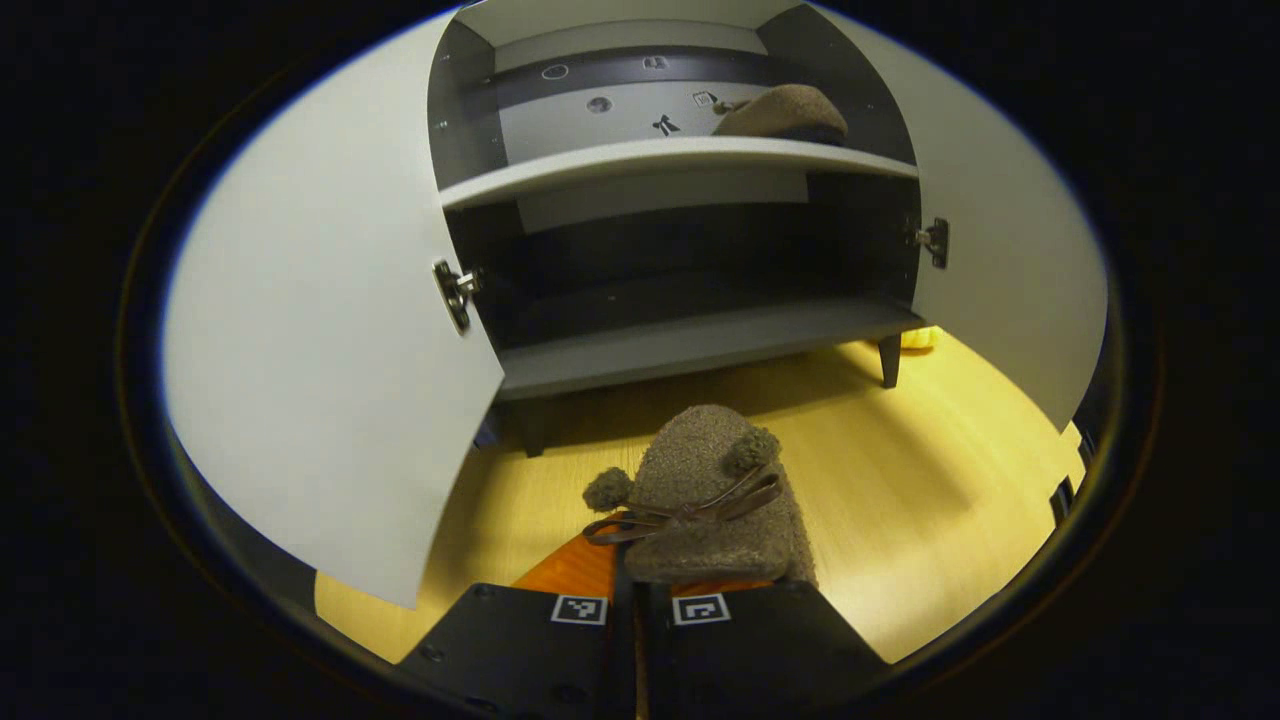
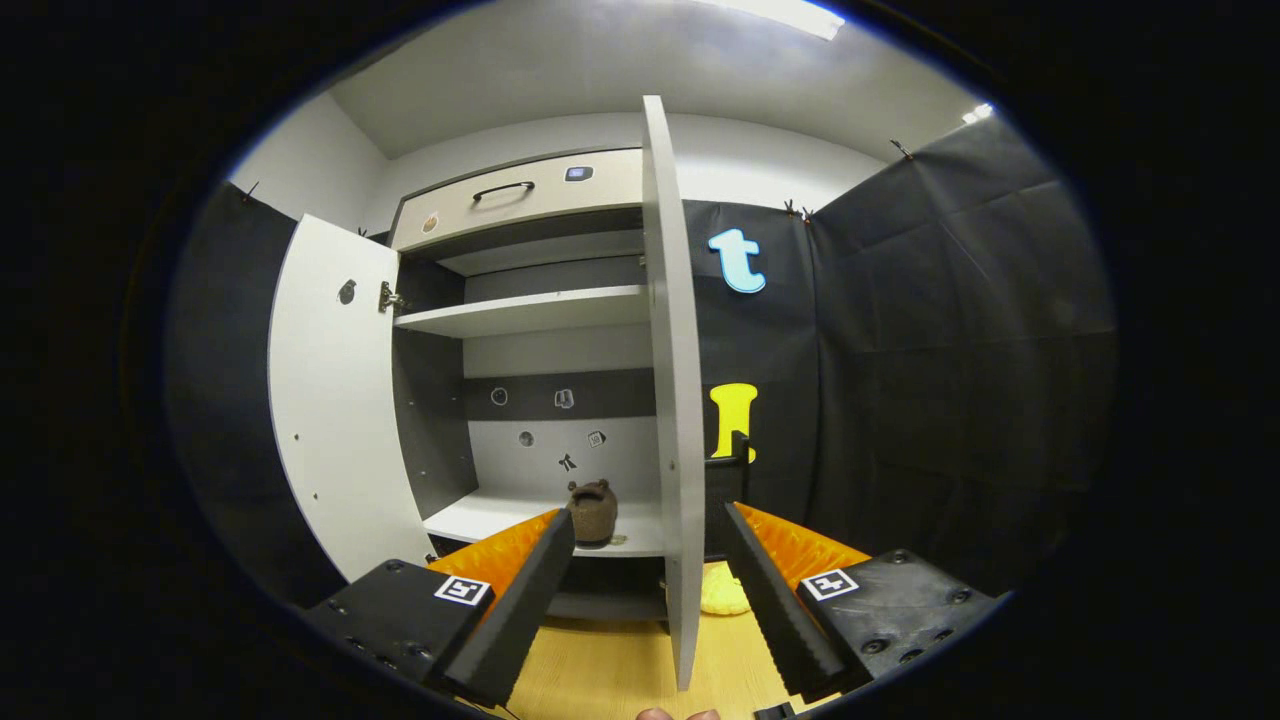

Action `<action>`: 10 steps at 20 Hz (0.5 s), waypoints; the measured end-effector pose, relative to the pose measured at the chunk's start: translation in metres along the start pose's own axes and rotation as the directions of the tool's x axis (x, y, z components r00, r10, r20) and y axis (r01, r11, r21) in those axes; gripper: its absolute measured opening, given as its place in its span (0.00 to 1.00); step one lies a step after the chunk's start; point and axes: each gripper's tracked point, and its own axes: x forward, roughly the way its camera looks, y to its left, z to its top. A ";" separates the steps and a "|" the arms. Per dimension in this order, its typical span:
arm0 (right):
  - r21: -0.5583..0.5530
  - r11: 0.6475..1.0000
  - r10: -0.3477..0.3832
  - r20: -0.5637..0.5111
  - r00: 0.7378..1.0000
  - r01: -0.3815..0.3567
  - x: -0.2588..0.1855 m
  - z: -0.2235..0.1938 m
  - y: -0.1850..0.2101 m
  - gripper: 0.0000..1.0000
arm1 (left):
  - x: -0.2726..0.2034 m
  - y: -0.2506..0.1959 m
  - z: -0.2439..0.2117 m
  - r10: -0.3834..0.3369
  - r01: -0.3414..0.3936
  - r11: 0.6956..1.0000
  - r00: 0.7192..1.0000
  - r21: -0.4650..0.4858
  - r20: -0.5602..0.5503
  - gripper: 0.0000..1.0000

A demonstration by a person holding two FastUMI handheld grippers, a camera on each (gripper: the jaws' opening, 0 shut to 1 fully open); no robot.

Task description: Grab one shoe with the right hand and put it into the shoe cabinet, grab the other shoe with the left hand and put it into the shoe cabinet; then close the right door with the right hand and the left door with the left hand.

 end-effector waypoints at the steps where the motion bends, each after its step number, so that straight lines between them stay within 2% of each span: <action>1: -0.002 1.000 -0.004 0.000 1.000 0.004 -0.002 0.000 -0.006 0.97 | -0.010 -0.001 0.018 -0.002 0.003 1.000 1.000 -0.020 0.017 0.09; 5: -0.020 0.999 -0.044 -0.007 0.999 0.044 -0.009 -0.007 -0.041 0.97 | -0.052 -0.014 0.089 -0.038 0.047 0.994 0.995 -0.102 0.091 0.10; 10: -0.025 0.995 -0.097 -0.031 0.995 0.097 -0.008 -0.019 -0.077 0.97 | -0.085 -0.001 0.187 -0.011 0.033 0.990 0.987 -0.136 0.158 0.09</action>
